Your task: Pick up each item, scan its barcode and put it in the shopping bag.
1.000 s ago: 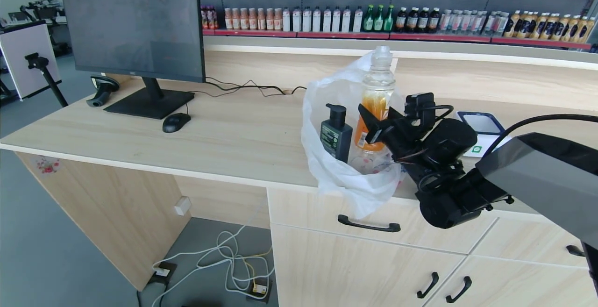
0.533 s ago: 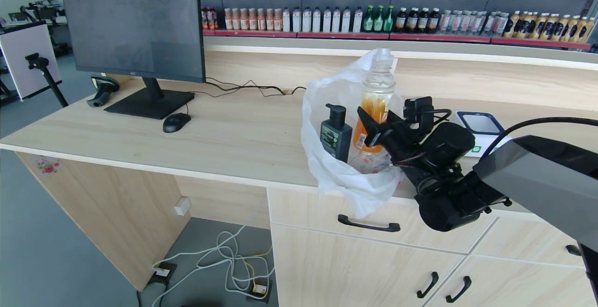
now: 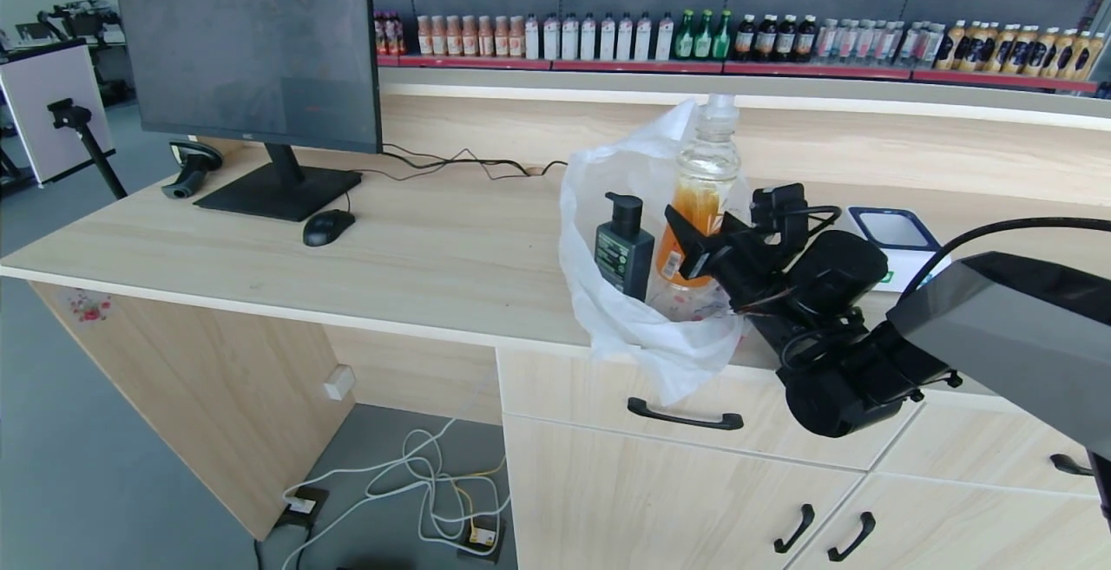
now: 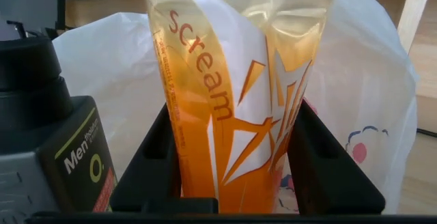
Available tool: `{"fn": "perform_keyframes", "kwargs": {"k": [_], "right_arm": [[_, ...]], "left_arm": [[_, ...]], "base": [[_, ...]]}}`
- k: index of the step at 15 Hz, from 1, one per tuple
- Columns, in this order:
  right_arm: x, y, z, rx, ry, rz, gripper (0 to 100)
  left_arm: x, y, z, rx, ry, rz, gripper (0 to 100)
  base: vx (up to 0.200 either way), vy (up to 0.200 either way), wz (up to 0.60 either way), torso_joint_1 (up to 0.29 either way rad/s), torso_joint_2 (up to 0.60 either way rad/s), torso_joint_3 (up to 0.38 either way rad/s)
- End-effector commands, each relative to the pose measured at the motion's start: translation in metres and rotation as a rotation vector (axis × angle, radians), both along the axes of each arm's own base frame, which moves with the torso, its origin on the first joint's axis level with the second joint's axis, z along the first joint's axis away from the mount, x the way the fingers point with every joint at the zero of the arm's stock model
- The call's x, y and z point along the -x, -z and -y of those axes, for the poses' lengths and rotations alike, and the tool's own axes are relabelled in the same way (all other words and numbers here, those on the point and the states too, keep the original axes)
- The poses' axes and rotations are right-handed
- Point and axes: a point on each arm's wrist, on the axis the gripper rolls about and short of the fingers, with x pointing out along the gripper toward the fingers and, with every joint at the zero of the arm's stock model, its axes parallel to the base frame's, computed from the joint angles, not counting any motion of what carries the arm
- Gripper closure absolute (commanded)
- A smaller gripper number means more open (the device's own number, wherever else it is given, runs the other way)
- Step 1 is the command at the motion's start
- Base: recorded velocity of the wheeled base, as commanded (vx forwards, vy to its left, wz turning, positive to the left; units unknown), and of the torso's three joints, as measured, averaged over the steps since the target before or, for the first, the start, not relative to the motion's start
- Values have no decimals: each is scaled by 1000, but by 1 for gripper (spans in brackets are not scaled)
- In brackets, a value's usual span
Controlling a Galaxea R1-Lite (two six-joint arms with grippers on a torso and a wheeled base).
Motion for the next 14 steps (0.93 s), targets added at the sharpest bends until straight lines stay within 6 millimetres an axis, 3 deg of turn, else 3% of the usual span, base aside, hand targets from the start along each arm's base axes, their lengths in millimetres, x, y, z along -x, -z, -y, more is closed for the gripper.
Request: {"fn": "perform_keyframes", "kwargs": {"k": [1,7,14], "right_arm": [[3,1,1,4,0,-9,0],[5,-1,2,4,-1,-9,0],[27,-34,9,-8,1,44,0]], "left_arm": [[0,0,0,0,0,0,0],[0,0,0,0,0,0,0],[0,0,0,0,0,-2,0]], "base": [[0,0,0,0,0,0],[0,0,0,0,0,0],[0,0,0,0,0,0]]}}
